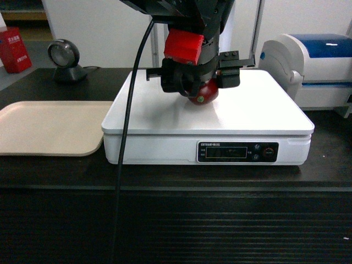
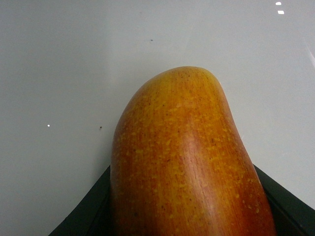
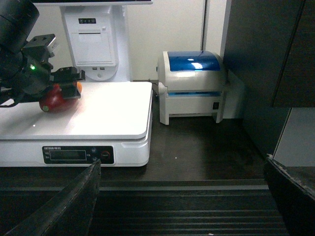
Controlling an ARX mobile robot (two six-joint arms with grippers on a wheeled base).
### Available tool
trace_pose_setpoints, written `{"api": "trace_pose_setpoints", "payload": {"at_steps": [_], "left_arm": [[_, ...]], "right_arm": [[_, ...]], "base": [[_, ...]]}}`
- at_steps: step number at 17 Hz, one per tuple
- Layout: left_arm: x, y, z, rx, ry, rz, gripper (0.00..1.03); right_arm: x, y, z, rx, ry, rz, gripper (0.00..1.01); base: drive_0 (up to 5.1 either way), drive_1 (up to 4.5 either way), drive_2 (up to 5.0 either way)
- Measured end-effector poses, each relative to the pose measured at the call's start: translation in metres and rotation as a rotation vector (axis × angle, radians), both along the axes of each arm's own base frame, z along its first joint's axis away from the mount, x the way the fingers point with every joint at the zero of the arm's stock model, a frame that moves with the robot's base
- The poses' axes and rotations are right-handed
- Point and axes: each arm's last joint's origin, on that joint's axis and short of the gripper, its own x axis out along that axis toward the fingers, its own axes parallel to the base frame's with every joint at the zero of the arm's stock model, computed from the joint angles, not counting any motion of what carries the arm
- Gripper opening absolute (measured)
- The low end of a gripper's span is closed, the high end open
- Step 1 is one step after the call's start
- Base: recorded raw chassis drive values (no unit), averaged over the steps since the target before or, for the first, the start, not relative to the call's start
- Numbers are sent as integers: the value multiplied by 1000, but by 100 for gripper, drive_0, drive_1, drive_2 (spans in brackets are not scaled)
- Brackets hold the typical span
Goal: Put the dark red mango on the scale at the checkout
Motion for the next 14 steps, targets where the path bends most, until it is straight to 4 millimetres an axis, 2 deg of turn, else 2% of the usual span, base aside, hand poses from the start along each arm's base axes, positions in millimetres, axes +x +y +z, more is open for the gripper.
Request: {"api": "trace_pose_setpoints", "payload": {"at_steps": [1, 2, 3, 5, 7, 11, 13, 14], "left_arm": [[-1, -2, 1, 3, -9, -8, 69], [-1, -4, 0, -11, -30, -24, 99], [-5, -2, -3, 12, -49, -32, 98], [-30, 8, 68, -19, -351, -100, 98], [-52, 10, 99, -66, -489, -186, 98], [-91, 26, 119, -105, -634, -297, 98], [-107, 46, 127, -115, -689, -285, 98], [-117, 67, 135, -113, -716, -244, 98]], "right_arm": [[0, 0, 0, 0, 0, 0, 98], [0, 0, 0, 0, 0, 0, 98], [0, 0, 0, 0, 0, 0, 98], [0, 0, 0, 0, 0, 0, 98], [0, 0, 0, 0, 0, 0, 98], [0, 0, 0, 0, 0, 0, 98], [0, 0, 0, 0, 0, 0, 98], [0, 0, 0, 0, 0, 0, 98]], "base": [[0, 0, 0], [0, 0, 0], [0, 0, 0], [0, 0, 0], [0, 0, 0], [0, 0, 0], [0, 0, 0], [0, 0, 0]]}}
